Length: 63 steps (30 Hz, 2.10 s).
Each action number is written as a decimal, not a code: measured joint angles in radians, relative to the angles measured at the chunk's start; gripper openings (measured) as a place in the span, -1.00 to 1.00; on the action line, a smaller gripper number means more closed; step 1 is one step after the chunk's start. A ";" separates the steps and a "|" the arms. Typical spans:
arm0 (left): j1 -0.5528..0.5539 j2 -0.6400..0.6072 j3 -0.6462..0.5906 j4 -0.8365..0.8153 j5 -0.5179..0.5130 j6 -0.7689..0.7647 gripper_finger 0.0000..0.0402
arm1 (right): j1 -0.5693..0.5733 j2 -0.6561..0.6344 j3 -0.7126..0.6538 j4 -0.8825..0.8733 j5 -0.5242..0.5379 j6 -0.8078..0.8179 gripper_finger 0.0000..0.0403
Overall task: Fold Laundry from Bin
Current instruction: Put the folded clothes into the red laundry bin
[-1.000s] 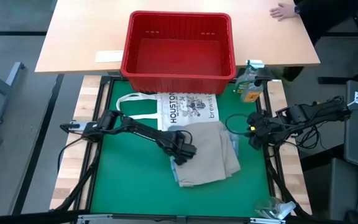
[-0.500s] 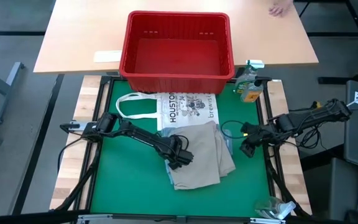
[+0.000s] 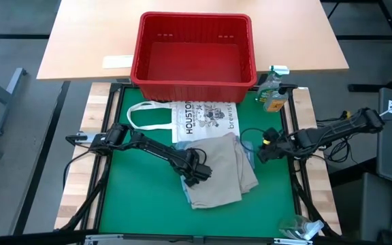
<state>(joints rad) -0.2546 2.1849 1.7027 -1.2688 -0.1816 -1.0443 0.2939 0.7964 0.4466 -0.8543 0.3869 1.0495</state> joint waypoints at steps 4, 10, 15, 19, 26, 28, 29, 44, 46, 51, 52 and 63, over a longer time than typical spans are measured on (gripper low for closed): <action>0.000 0.000 0.000 0.007 0.019 0.000 -0.99 | 0.000 0.057 -0.023 0.004 0.103 0.051 -0.20; 0.000 0.000 0.000 0.028 0.034 0.000 -0.99 | 0.000 0.180 -0.076 0.160 0.160 0.073 -0.20; -0.001 0.000 0.000 0.030 0.035 0.000 -0.99 | 0.000 0.314 -0.098 0.324 0.179 0.068 -0.20; 0.000 -0.001 0.000 0.033 0.046 -0.001 -0.99 | 0.000 0.404 -0.098 0.445 0.100 0.016 -0.20; -0.003 -0.002 0.000 0.031 0.058 0.000 -0.99 | -0.001 0.437 -0.056 0.579 -0.040 -0.120 -0.20; -0.003 -0.002 0.000 0.027 0.065 0.004 -0.99 | 0.001 0.437 -0.030 0.590 -0.079 -0.122 -0.20; -0.004 -0.002 0.000 0.024 0.069 0.004 -0.99 | 0.001 0.437 -0.019 0.591 -0.104 -0.128 -0.20; -0.004 -0.002 0.000 0.022 0.122 0.000 -0.99 | 0.002 0.438 0.006 0.651 -0.278 -0.138 -0.20; -0.004 -0.002 0.001 0.022 0.124 -0.001 -0.99 | 0.002 0.439 0.001 0.657 -0.278 -0.117 -0.20; -0.003 -0.002 0.001 0.022 0.139 -0.002 -0.99 | 0.001 0.466 -0.029 0.734 -0.292 -0.096 -0.20; -0.003 -0.002 0.001 0.021 0.144 -0.002 -0.99 | 0.001 0.480 -0.038 0.768 -0.296 -0.092 -0.20; -0.005 -0.002 0.001 0.015 0.180 -0.049 -0.99 | 0.001 0.629 -0.057 0.997 -0.331 -0.081 -0.30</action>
<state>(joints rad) -0.2592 2.1834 1.7039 -1.2537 -0.0020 -1.0935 0.2951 1.4253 0.3897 0.1429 0.0559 0.9689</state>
